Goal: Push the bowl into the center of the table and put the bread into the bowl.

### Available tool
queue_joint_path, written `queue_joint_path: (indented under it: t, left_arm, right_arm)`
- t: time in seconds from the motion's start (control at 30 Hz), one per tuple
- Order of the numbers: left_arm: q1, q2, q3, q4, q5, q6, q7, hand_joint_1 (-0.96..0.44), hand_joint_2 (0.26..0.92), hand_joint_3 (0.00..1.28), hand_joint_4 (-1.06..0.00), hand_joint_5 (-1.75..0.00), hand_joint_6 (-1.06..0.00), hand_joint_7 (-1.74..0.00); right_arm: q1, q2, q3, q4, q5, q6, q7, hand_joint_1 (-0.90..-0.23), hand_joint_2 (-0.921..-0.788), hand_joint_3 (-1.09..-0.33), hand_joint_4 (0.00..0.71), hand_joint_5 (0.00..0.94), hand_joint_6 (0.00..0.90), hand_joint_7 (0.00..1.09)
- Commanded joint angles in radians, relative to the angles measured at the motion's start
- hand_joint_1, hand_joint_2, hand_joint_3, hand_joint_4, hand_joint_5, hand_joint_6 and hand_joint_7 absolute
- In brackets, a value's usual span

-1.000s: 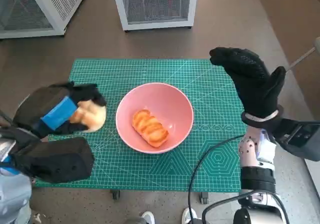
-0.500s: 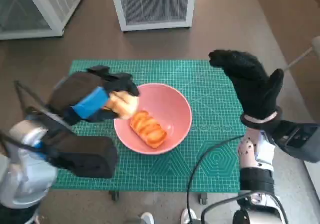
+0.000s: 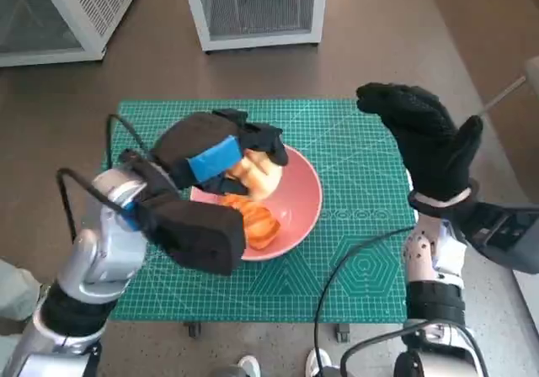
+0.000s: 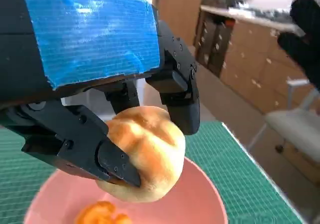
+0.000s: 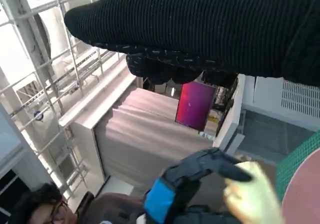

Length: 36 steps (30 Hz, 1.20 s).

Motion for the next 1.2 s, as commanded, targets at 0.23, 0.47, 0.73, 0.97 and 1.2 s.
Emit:
queue_joint_path:
  t: [0.23,0.47,0.73,0.97,1.2]
  left_arm:
    - [-0.053,-0.055,-0.058,0.145,0.045,-0.005,0.004,0.00,0.920,0.04,-0.73,-1.16,-0.64,-1.12]
    - [-0.052,-0.064,-0.070,0.176,0.062,0.005,-0.008,0.00,0.920,0.07,-0.69,-1.21,-0.62,-1.12]
    - [-0.030,-0.067,-0.068,0.119,0.072,0.085,-0.055,0.06,0.853,0.10,-0.42,-0.51,-0.43,-0.37]
    - [0.003,-0.045,-0.045,0.039,0.062,0.131,-0.081,-0.14,0.825,0.03,-0.24,-0.04,-0.35,-0.05]
    - [0.028,-0.009,0.040,0.010,-0.031,0.060,-0.076,-0.29,0.831,0.02,-0.17,0.00,-0.33,-0.01]
  right_arm:
    - [0.039,0.002,0.002,-0.012,0.000,0.008,-0.004,-0.555,-0.921,-0.584,0.240,0.000,0.346,0.00]
    - [0.043,0.002,0.003,-0.018,0.000,0.014,-0.010,-0.560,-0.921,-0.583,0.240,0.000,0.346,0.00]
    - [0.044,0.002,0.003,-0.019,0.001,0.015,-0.009,-0.555,-0.921,-0.583,0.239,0.000,0.345,0.00]
    - [0.041,0.006,0.006,-0.018,-0.001,0.015,-0.012,-0.555,-0.921,-0.582,0.236,0.000,0.339,0.00]
    - [0.034,0.007,0.010,-0.019,-0.004,0.023,-0.019,-0.558,-0.921,-0.580,0.234,0.000,0.336,0.00]
